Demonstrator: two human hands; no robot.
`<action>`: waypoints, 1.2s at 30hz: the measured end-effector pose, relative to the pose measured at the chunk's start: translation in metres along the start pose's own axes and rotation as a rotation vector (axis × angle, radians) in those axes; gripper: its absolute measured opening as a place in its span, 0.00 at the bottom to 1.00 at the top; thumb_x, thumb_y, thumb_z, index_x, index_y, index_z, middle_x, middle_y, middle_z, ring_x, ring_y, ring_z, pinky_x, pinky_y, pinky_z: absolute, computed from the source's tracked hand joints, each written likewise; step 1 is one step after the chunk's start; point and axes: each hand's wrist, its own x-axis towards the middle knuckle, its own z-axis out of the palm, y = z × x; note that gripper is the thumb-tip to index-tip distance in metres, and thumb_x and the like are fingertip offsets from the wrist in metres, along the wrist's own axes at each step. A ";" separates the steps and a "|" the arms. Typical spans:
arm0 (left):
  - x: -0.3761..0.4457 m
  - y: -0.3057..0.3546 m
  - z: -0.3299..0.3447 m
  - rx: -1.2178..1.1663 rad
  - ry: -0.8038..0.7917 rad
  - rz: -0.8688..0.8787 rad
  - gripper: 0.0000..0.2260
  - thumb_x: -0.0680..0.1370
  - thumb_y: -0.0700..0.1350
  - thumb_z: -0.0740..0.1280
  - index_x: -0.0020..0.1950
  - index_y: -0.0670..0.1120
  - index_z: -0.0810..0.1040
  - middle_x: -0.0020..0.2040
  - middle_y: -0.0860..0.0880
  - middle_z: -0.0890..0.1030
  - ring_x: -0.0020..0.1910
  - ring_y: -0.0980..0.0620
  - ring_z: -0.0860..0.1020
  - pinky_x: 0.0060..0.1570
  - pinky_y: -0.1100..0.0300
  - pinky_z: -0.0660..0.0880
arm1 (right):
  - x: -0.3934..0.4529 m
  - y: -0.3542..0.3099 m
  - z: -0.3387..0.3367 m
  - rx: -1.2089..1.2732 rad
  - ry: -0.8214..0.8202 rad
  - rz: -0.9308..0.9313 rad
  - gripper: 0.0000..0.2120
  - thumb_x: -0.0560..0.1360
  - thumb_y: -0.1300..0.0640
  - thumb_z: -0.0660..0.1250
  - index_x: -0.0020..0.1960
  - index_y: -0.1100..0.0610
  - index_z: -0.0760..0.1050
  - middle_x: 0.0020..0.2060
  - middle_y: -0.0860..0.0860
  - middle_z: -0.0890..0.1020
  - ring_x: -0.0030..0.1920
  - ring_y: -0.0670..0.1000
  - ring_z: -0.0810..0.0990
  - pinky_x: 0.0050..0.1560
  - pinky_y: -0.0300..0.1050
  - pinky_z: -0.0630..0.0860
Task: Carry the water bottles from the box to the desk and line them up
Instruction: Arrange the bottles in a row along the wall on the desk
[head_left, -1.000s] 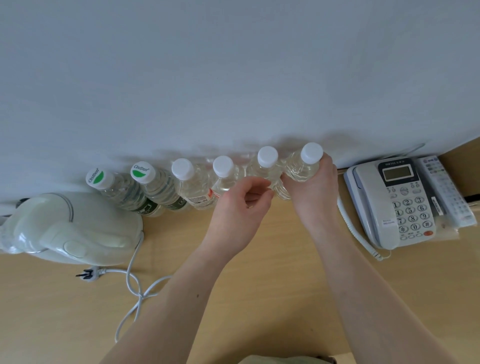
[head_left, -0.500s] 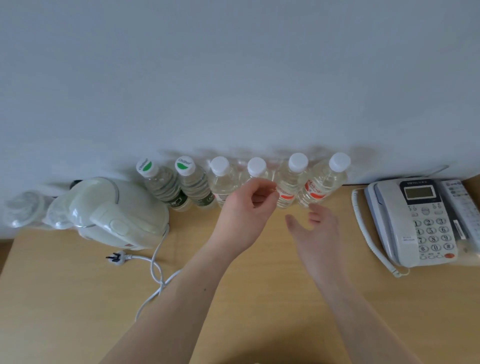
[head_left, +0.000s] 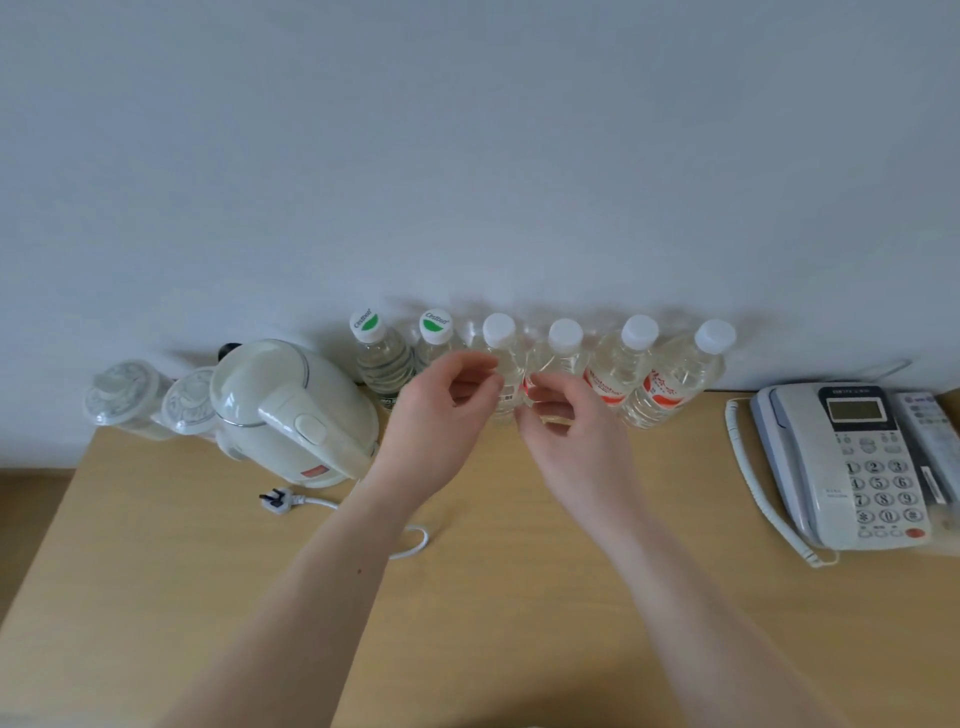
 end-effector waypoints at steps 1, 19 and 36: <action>0.003 0.001 -0.007 0.000 0.023 0.002 0.06 0.80 0.47 0.71 0.54 0.58 0.81 0.47 0.67 0.84 0.47 0.67 0.81 0.46 0.76 0.73 | 0.001 -0.003 0.003 0.000 -0.015 -0.013 0.15 0.77 0.56 0.71 0.63 0.49 0.78 0.53 0.40 0.82 0.55 0.39 0.80 0.60 0.43 0.77; 0.056 0.020 -0.054 0.294 0.041 0.112 0.06 0.79 0.48 0.69 0.56 0.56 0.80 0.48 0.60 0.82 0.43 0.66 0.79 0.38 0.78 0.68 | 0.024 -0.028 0.022 -0.079 -0.105 -0.031 0.18 0.80 0.60 0.62 0.69 0.49 0.75 0.56 0.42 0.81 0.54 0.38 0.78 0.48 0.30 0.71; 0.080 0.022 -0.061 0.715 -0.128 0.243 0.12 0.77 0.49 0.72 0.61 0.51 0.84 0.54 0.53 0.84 0.50 0.53 0.75 0.50 0.60 0.67 | 0.030 -0.022 0.025 -0.060 -0.110 -0.012 0.18 0.80 0.60 0.63 0.67 0.48 0.75 0.55 0.42 0.80 0.52 0.31 0.76 0.46 0.21 0.68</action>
